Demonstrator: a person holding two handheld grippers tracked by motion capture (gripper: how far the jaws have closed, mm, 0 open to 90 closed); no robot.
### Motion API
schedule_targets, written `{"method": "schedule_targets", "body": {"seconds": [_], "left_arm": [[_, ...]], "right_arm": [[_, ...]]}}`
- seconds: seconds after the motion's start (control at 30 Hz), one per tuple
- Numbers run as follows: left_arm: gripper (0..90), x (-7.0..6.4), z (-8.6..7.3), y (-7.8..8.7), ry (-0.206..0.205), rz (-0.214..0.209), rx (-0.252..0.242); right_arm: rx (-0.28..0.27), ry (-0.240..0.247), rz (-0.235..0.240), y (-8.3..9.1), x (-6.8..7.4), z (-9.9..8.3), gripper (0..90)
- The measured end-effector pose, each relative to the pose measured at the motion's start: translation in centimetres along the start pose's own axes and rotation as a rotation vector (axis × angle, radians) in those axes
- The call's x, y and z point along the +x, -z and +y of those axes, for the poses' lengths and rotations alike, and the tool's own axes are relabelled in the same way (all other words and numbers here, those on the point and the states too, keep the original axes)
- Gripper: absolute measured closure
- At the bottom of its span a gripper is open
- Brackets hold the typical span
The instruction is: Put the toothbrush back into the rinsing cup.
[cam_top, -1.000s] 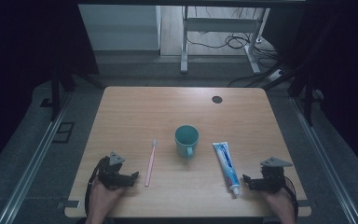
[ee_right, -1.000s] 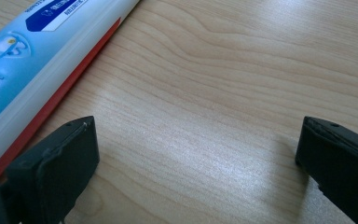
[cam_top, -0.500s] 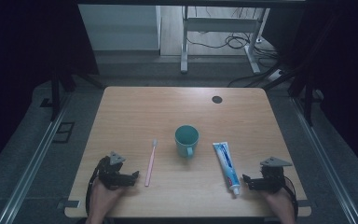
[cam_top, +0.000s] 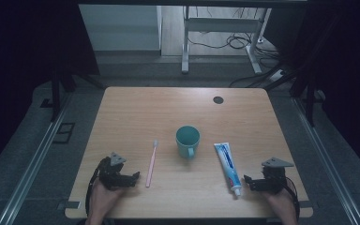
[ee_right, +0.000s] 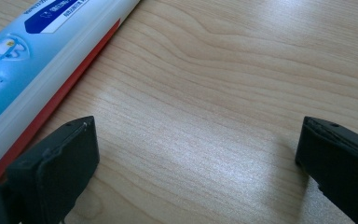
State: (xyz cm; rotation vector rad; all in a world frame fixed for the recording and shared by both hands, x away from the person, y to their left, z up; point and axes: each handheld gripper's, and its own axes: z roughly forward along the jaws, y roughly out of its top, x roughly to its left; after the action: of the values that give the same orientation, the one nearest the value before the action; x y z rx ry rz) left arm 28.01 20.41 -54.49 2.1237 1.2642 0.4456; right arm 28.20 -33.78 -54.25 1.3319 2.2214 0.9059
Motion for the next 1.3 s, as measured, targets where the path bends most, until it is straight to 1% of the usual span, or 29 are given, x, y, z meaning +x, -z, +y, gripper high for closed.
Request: {"method": "schedule_targets", "body": {"seconds": [0.17,0.3,0.43,0.53,0.6,0.63,0.67,0.7,0.73,0.77,0.8,0.83,0.87,0.9,0.93,0.97,1.0,1.03,1.07,1.1,1.13,1.23,1.3], "left_arm": [[6.2,-0.2,0.3,0.1,-0.006,-0.006,0.021],[8.9,-0.4,0.6,0.3,-0.012,-0.004,0.026],[13.2,-0.5,0.9,0.5,-0.018,-0.003,0.021],[13.9,-0.6,1.1,0.8,-0.022,-0.002,0.014],[17.0,-0.6,1.3,1.0,-0.018,-0.008,0.009],[19.3,-0.7,1.5,1.2,-0.017,-0.022,-0.002],[21.3,-0.7,1.5,1.2,-0.017,-0.022,-0.002],[21.3,-0.8,1.7,1.2,-0.016,-0.031,-0.005],[30.1,-0.9,1.9,1.3,-0.016,-0.046,-0.005],[33.8,-0.9,1.9,1.3,-0.016,-0.046,-0.005],[33.8,-1.0,2.1,1.2,-0.017,-0.051,-0.004],[42.7,-1.1,2.2,1.2,-0.013,-0.061,-0.001],[42.7,-1.2,2.3,1.1,-0.017,-0.067,0.001],[49.8,-1.2,2.4,1.1,-0.017,-0.074,0.001],[56.2,-1.5,2.6,1.0,-0.025,-0.096,0.0],[59.8,-1.5,2.6,1.0,-0.025,-0.096,0.0],[59.8,-1.7,2.8,1.0,-0.031,-0.113,-0.001],[70.3,-2.0,3.1,0.9,-0.043,-0.133,-0.004],[73.9,-2.2,3.3,0.9,-0.045,-0.143,-0.007],[78.5,-2.2,3.3,0.9,-0.045,-0.143,-0.007],[82.6,-2.6,3.8,0.8,-0.052,-0.169,-0.008],[89.2,-3.4,4.3,0.4,-0.061,-0.202,0.003],[89.6,-3.9,4.6,0.0,-0.076,-0.218,0.022]], "right_arm": [[0.0,0.0,0.0,0.0,0.0,0.0,0.0],[0.0,0.001,0.0,0.0,0.0,0.0,0.0],[0.0,0.001,-0.001,0.0,0.0,0.0,0.0],[0.0,0.001,-0.001,0.0,0.0,0.0,0.0],[0.0,0.001,0.0,0.0,0.0,0.0,0.0],[0.0,0.001,0.0,0.0,0.0,0.0,0.0],[0.0,0.001,-0.001,0.0,0.0,0.0,0.0],[0.0,0.001,-0.001,0.0,0.0,0.0,0.0],[0.0,0.0,-0.001,0.0,0.0,0.0,0.0],[0.0,0.0,-0.001,0.0,0.0,0.0,0.0],[0.0,-0.001,-0.001,0.0,0.0,0.0,0.0],[0.0,-0.001,-0.002,0.0,0.0,0.0,0.0],[0.0,-0.001,-0.002,0.0,0.0,0.0,0.0],[0.0,-0.001,-0.002,0.0,0.0,0.0,0.0],[0.0,-0.001,-0.002,0.0,0.0,0.0,0.0],[0.001,0.0,-0.002,0.0,0.0,0.0,0.0],[0.001,0.0,-0.002,0.0,0.0,0.0,0.0],[0.001,0.0,-0.003,0.0,0.0,0.0,0.0],[0.001,-0.001,-0.002,0.0,0.0,0.0,0.0],[0.001,-0.001,-0.002,0.0,0.0,0.0,0.0],[0.001,-0.002,-0.002,0.0,0.0,0.0,0.0],[0.001,-0.002,-0.003,0.0,0.0,0.0,0.0],[0.001,-0.002,-0.002,0.0,0.0,0.0,0.0]]}}
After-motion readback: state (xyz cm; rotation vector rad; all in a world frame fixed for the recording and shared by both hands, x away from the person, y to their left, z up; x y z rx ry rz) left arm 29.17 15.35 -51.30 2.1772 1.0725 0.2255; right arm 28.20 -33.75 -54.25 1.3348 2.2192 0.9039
